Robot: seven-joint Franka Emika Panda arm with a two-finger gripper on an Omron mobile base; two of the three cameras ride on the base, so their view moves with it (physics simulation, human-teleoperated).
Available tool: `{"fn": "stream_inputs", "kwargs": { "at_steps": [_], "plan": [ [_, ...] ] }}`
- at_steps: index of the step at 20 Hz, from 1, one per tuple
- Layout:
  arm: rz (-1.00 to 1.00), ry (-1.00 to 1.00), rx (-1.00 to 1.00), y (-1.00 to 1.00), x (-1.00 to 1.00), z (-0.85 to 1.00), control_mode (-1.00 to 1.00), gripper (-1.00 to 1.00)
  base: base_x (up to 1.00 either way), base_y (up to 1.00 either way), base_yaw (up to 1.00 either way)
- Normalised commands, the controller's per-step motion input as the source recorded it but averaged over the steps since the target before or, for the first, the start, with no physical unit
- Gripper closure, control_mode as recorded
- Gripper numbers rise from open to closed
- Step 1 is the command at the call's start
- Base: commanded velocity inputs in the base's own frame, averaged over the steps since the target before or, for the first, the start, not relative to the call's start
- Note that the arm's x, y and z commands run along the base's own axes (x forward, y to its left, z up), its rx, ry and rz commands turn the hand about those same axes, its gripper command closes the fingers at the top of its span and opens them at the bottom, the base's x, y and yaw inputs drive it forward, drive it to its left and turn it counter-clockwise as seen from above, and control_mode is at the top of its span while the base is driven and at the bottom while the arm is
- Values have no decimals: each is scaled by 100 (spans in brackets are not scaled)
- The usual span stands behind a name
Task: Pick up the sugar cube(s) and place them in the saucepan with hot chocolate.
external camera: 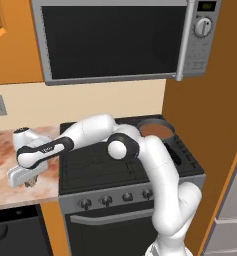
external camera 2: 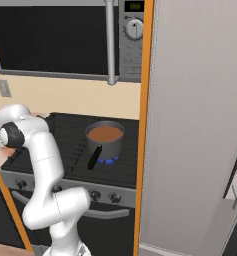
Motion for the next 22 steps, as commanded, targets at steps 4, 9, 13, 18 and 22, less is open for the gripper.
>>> {"fn": "stream_inputs", "kwargs": {
  "at_steps": [4, 9, 13, 18, 22],
  "plan": [
    [1, -7, 1, 0, -24, 10, -100, 100, 0, 0, 0],
    [0, -16, 4, -6, -48, 44, -100, 100, 0, 0, 0],
    [0, -13, 5, -29, -51, 61, -100, 100, 0, 0, 0],
    [0, -9, 4, -66, -27, 52, -100, 100, 0, 0, 0],
    [0, -4, 0, -68, 0, 44, -100, 100, 0, 0, 0]
  ]
}}
